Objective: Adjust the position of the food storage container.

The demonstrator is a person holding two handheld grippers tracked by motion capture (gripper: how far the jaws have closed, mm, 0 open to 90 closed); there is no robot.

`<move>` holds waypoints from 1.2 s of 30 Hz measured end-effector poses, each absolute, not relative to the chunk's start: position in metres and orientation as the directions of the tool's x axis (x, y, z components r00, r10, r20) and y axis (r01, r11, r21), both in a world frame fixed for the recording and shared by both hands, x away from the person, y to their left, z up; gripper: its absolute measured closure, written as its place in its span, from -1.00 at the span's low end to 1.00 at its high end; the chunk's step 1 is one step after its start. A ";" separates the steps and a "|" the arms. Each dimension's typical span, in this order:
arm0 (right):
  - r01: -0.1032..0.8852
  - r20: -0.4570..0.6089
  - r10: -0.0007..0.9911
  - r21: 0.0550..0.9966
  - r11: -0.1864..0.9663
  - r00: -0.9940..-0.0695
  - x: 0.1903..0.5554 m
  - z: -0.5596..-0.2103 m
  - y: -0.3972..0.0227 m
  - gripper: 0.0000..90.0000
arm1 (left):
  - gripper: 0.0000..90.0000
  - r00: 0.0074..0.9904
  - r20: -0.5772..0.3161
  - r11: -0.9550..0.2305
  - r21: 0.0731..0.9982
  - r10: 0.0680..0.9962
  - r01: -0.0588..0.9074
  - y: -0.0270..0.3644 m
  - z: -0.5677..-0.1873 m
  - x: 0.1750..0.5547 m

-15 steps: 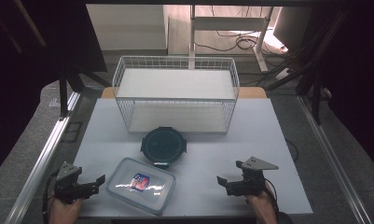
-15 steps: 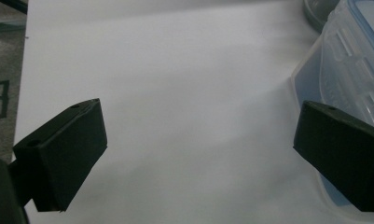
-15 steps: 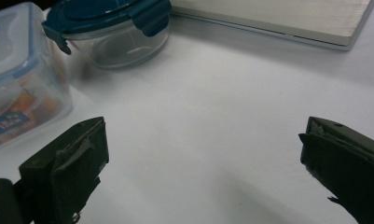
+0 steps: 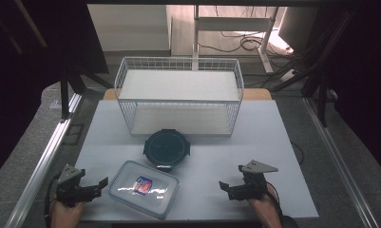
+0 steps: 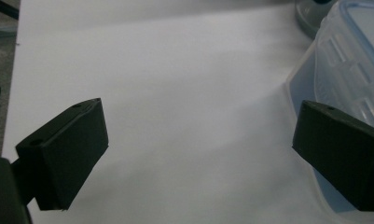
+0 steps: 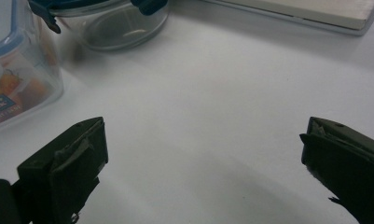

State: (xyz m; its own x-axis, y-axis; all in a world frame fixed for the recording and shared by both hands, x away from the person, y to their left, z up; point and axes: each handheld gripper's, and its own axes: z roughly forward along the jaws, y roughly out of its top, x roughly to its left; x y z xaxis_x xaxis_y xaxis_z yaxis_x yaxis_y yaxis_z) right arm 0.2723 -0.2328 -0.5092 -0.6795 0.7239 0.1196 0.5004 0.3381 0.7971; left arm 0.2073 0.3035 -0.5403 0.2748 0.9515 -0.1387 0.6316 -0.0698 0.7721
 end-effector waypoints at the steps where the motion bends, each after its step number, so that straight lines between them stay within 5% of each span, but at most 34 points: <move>1: 0.500 0.120 0.724 0.797 0.338 -0.679 0.272 -0.509 -0.233 -0.99 | -0.93 0.275 -0.139 -0.070 0.772 0.951 0.632 0.303 -0.540 0.207; 12: 0.535 0.080 0.776 0.769 0.351 -0.625 0.276 -0.512 -0.221 -1.00 | -0.92 0.290 -0.136 -0.086 0.765 0.947 0.639 0.302 -0.541 0.208; 25: 0.540 0.123 0.697 0.730 0.418 -0.706 0.289 -0.487 -0.190 -0.98 | -0.92 0.291 -0.123 -0.098 0.761 0.949 0.642 0.301 -0.541 0.208; 31: 0.501 0.110 0.662 0.747 0.437 -0.741 0.304 -0.474 -0.167 -0.75 | -0.92 0.292 -0.127 -0.095 0.763 0.948 0.640 0.301 -0.541 0.208; 36: 0.477 0.128 0.623 0.764 0.434 -0.772 0.317 -0.467 -0.149 -0.35 | -0.92 0.293 -0.141 -0.084 0.766 0.946 0.638 0.303 -0.541 0.208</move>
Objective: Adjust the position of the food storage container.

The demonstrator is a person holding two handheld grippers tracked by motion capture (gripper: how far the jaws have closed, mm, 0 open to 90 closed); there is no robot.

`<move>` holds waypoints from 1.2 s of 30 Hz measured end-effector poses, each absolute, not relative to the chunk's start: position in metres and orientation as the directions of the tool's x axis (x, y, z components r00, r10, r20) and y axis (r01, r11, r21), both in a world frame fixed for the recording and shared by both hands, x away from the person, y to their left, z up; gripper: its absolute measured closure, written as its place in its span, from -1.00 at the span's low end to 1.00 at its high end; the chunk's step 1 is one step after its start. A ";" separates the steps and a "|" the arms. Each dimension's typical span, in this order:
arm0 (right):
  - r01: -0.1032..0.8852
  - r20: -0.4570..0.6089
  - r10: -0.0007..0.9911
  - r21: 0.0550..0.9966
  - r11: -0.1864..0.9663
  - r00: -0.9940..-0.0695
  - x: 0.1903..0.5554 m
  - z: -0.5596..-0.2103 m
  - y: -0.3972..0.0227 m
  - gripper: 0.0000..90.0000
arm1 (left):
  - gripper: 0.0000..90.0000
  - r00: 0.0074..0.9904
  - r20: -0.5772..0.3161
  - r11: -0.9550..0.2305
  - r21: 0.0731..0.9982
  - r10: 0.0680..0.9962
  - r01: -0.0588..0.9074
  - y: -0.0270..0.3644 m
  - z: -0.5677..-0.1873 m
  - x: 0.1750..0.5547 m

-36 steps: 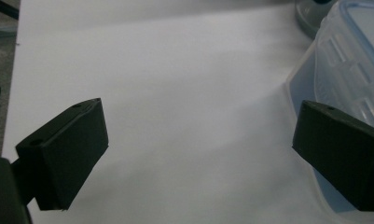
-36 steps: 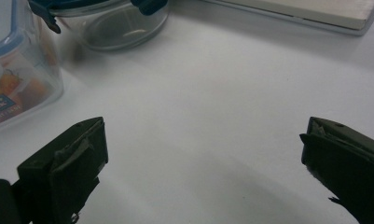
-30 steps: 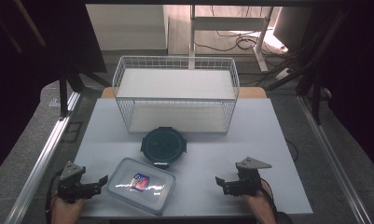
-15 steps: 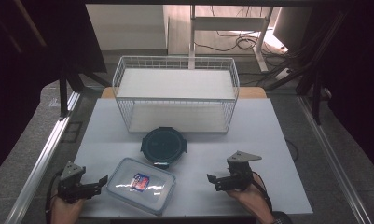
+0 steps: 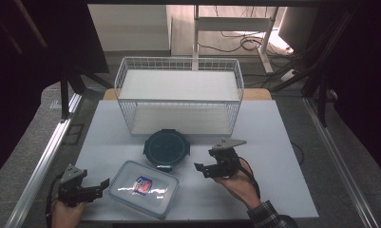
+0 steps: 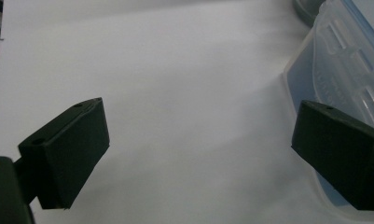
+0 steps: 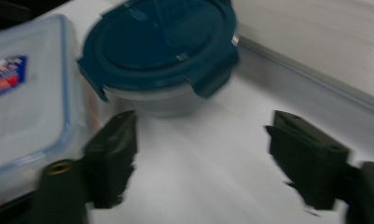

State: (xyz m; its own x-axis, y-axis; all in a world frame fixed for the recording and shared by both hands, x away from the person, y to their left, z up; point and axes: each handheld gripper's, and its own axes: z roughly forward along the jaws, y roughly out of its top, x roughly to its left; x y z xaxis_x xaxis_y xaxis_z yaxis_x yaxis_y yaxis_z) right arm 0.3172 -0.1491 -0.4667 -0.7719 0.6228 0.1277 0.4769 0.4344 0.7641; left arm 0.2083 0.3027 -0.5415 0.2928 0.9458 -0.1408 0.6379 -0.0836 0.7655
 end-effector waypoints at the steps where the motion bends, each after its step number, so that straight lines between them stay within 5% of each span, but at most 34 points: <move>1: 0.475 0.137 0.607 0.763 0.439 -0.783 0.319 -0.466 -0.146 -0.28 | -0.92 0.293 -0.145 -0.081 0.765 0.945 0.638 0.303 -0.542 0.208; 17: 0.340 0.104 0.404 0.745 0.573 -0.909 0.354 -0.470 -0.041 0.98 | -0.91 0.293 -0.171 -0.060 0.767 0.941 0.639 0.306 -0.542 0.209; 36: 0.285 0.030 0.352 0.654 0.701 -0.935 0.377 -0.479 0.066 0.99 | -0.90 0.302 -0.195 -0.046 0.768 0.933 0.639 0.308 -0.542 0.208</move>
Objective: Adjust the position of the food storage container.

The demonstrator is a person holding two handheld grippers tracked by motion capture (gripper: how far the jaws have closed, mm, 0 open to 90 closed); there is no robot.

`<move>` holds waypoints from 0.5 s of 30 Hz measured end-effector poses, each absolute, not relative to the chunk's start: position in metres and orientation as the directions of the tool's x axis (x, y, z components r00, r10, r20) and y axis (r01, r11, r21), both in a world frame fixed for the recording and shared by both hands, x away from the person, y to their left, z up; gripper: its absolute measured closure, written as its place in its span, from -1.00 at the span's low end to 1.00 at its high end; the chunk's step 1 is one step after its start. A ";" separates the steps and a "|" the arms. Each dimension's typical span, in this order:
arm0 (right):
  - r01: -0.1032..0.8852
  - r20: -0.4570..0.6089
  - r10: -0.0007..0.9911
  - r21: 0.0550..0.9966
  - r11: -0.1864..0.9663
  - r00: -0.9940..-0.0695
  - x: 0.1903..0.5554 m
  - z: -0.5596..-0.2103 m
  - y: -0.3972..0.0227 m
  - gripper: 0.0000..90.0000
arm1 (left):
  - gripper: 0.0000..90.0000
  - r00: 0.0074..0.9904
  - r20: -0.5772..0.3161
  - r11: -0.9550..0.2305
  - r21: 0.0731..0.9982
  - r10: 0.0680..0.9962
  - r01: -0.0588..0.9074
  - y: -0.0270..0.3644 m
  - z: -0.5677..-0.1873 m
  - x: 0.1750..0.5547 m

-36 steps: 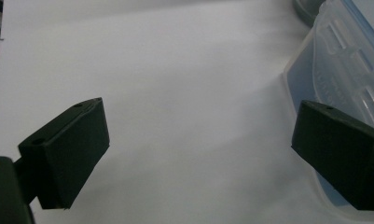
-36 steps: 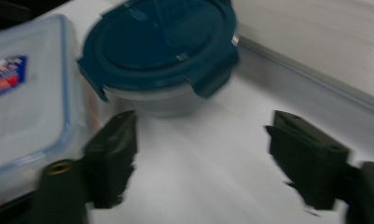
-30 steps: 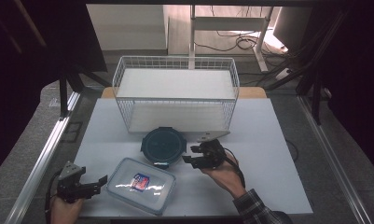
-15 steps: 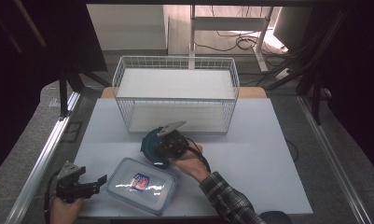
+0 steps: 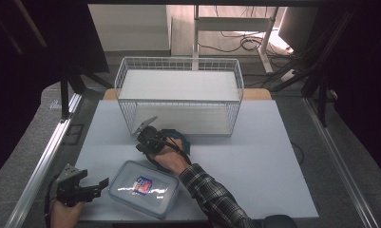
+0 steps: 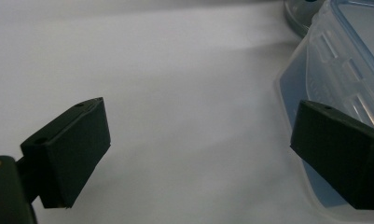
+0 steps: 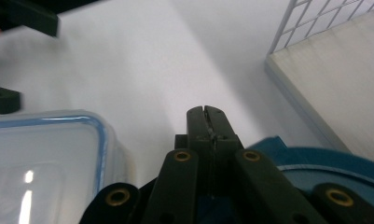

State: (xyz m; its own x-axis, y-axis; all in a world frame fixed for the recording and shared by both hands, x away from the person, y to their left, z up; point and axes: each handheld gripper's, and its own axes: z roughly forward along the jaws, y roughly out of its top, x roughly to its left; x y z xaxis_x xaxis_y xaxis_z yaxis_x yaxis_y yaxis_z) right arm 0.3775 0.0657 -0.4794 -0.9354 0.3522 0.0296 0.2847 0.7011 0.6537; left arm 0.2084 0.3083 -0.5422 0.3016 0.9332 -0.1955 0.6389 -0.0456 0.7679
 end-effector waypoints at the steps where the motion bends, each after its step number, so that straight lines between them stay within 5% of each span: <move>1: 0.279 0.018 0.351 0.646 0.710 -0.936 0.377 -0.481 0.069 0.99 | -0.90 0.303 -0.197 -0.045 0.769 0.933 0.638 0.309 -0.542 0.208; 15: 0.288 -0.021 0.368 0.584 0.759 -0.930 0.377 -0.478 0.051 1.00 | -0.90 0.294 -0.213 -0.028 0.766 0.932 0.643 0.311 -0.542 0.204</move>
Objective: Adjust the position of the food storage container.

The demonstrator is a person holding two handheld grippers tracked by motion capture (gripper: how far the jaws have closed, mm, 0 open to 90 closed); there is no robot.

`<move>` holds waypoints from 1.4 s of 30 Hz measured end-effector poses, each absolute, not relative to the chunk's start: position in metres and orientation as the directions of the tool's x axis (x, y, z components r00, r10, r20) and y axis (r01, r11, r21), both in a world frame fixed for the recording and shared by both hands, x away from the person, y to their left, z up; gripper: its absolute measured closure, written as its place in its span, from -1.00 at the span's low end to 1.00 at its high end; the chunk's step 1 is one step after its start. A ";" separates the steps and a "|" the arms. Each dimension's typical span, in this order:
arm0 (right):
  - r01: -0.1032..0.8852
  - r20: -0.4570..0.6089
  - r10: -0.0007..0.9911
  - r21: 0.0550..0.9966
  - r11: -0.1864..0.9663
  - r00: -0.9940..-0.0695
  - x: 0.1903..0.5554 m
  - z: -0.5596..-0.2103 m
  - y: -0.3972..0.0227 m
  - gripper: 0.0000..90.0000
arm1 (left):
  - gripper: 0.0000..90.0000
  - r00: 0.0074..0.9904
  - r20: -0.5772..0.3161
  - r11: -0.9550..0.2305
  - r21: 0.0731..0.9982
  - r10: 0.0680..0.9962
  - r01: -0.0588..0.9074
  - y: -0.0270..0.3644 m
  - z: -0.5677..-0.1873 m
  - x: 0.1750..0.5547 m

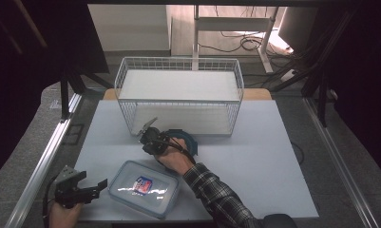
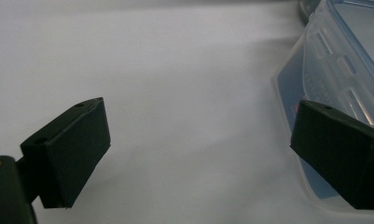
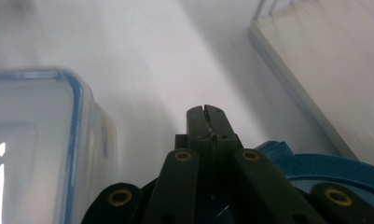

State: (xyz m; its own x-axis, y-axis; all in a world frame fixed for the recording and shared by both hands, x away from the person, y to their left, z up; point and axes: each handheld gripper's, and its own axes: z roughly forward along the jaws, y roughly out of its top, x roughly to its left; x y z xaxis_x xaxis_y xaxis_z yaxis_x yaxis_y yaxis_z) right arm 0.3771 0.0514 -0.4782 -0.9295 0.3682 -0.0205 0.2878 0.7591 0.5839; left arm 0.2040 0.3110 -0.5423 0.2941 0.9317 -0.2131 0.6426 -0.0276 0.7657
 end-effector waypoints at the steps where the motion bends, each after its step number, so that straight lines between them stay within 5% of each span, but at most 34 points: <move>1: 0.291 -0.022 0.372 0.583 0.759 -0.928 0.378 -0.478 0.047 1.00 | -0.90 0.291 -0.216 -0.024 0.764 0.932 0.644 0.311 -0.542 0.204; 42: 0.554 0.042 0.675 0.610 0.567 -0.737 0.379 -0.468 -0.169 1.00 | -0.90 0.289 -0.232 -0.020 0.748 0.929 0.663 0.310 -0.544 0.205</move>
